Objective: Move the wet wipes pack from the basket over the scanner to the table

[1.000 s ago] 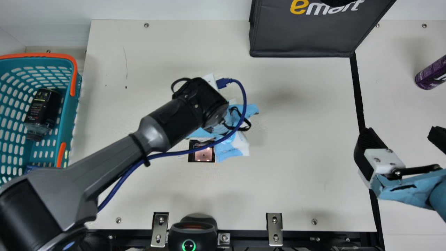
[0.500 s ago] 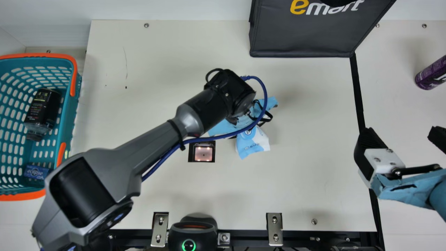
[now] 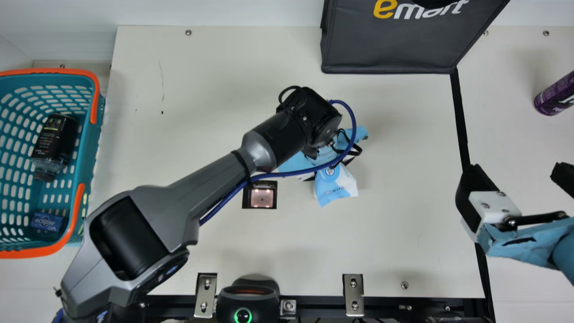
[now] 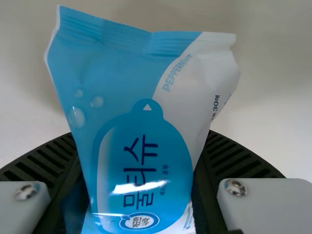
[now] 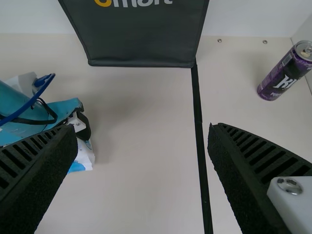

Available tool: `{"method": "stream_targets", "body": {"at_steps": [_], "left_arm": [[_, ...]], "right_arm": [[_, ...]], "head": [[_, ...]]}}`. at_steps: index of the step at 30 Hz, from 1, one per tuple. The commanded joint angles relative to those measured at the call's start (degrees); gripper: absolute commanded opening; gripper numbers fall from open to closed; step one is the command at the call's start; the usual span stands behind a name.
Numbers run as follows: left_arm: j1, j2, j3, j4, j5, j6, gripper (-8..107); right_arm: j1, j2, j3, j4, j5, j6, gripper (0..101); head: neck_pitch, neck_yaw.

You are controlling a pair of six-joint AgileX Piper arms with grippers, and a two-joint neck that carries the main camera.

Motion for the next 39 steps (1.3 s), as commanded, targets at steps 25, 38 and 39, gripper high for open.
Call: {"method": "stream_targets", "body": {"at_steps": [25,38,39], "left_arm": [[7.0,-26.8,24.3,-4.4,-12.7,21.8,90],[20.5,-52.9,42.7,-7.4,-9.1,43.1,90],[21.6,-54.9,43.8,-7.1,-8.5,44.3,90]], "right_arm": [[0.0,0.0,0.0,0.0,0.0,0.0,95],[0.0,0.0,0.0,0.0,0.1,0.0,95],[0.0,0.0,0.0,0.0,0.1,0.0,95]], "head": [[-1.7,0.0],[-1.7,0.0],[-1.7,0.0]]}}
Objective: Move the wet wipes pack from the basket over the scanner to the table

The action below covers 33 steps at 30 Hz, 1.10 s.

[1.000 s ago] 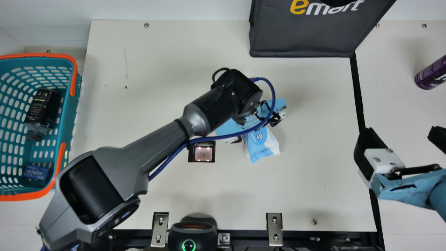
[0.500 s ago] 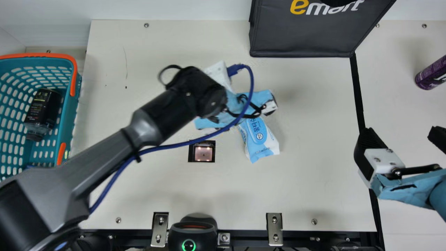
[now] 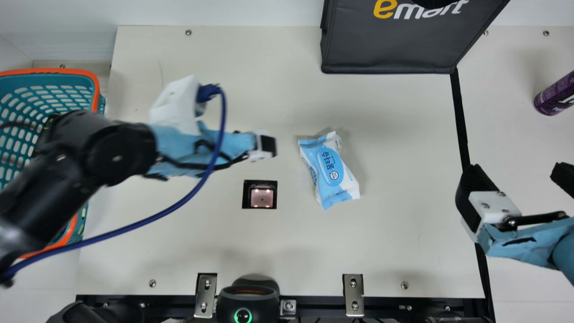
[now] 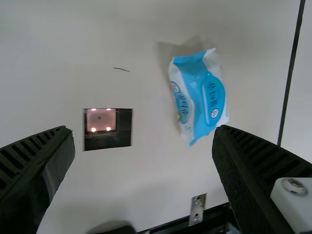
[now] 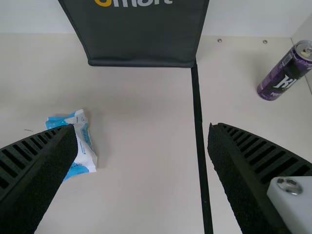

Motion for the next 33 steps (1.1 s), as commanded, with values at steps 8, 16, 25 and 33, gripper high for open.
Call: {"method": "stream_targets", "body": {"at_steps": [8,16,25,33], "left_arm": [[12.4,-20.0,7.2,4.9,6.1,12.2,90],[23.8,-29.4,5.6,10.3,10.3,18.7,90],[35.0,-34.1,2.0,10.5,10.4,24.0,90],[35.9,-34.4,1.7,10.6,10.4,24.3,90]], "right_arm": [[0.0,0.0,0.0,0.0,0.0,0.0,95],[0.0,0.0,0.0,0.0,0.0,0.0,95],[0.0,0.0,0.0,0.0,0.0,0.0,95],[0.0,0.0,0.0,0.0,0.0,0.0,95]], "head": [[-1.7,0.0],[-1.7,0.0],[-1.7,0.0],[-1.7,0.0]]}}
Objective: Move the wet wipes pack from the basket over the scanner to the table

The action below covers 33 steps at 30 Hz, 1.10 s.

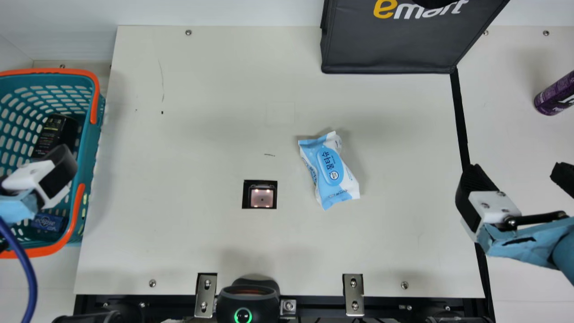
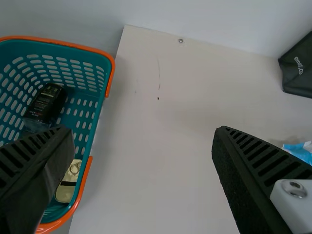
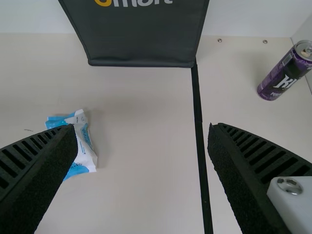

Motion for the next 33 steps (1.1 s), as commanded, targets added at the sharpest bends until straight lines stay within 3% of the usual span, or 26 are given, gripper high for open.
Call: {"method": "stream_targets", "body": {"at_steps": [1,7,15,33], "left_arm": [[0.0,0.0,0.0,0.0,0.0,0.0,90],[0.0,0.0,0.0,0.0,0.1,0.0,90],[0.0,0.0,0.0,0.0,0.1,0.0,90],[0.0,0.0,0.0,0.0,0.1,0.0,90]], "right_arm": [[0.0,0.0,0.0,0.0,0.0,0.0,95],[2.0,2.8,0.8,-0.5,-1.1,-2.5,95],[8.7,10.6,2.1,-2.3,-4.0,-5.4,95],[22.9,30.0,3.6,-2.6,-10.7,-1.5,95]], "head": [[-1.7,0.0],[-1.7,0.0],[-1.7,0.0],[-1.7,0.0]]}}
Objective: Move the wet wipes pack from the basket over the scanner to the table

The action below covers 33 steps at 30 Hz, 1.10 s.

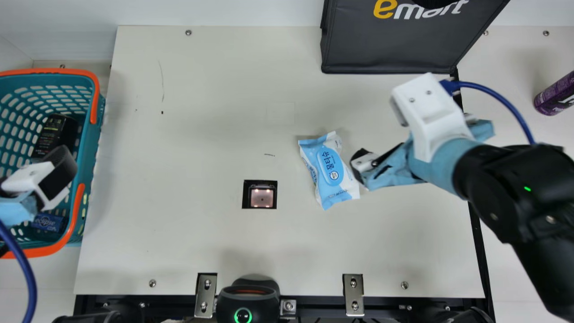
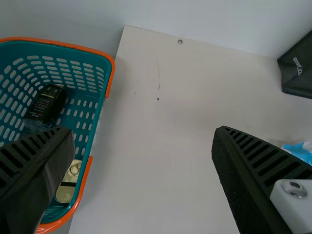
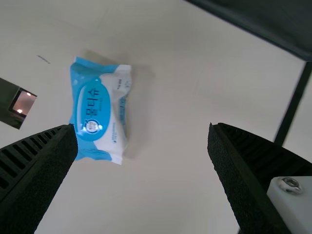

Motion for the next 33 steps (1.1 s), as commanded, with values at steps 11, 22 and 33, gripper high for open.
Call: {"method": "stream_targets", "body": {"at_steps": [11,22,33], "left_arm": [[0.0,0.0,0.0,0.0,0.0,0.0,90],[0.0,0.0,0.0,0.0,0.0,0.0,90],[0.0,0.0,0.0,0.0,0.0,0.0,90]], "right_arm": [[3.4,10.2,0.4,3.5,-3.1,2.6,95],[5.2,17.3,1.5,5.8,-6.3,3.6,95],[7.0,23.3,2.4,6.5,-8.8,4.4,95]], "head": [[-1.7,0.0],[-1.7,0.0],[-1.7,0.0]]}}
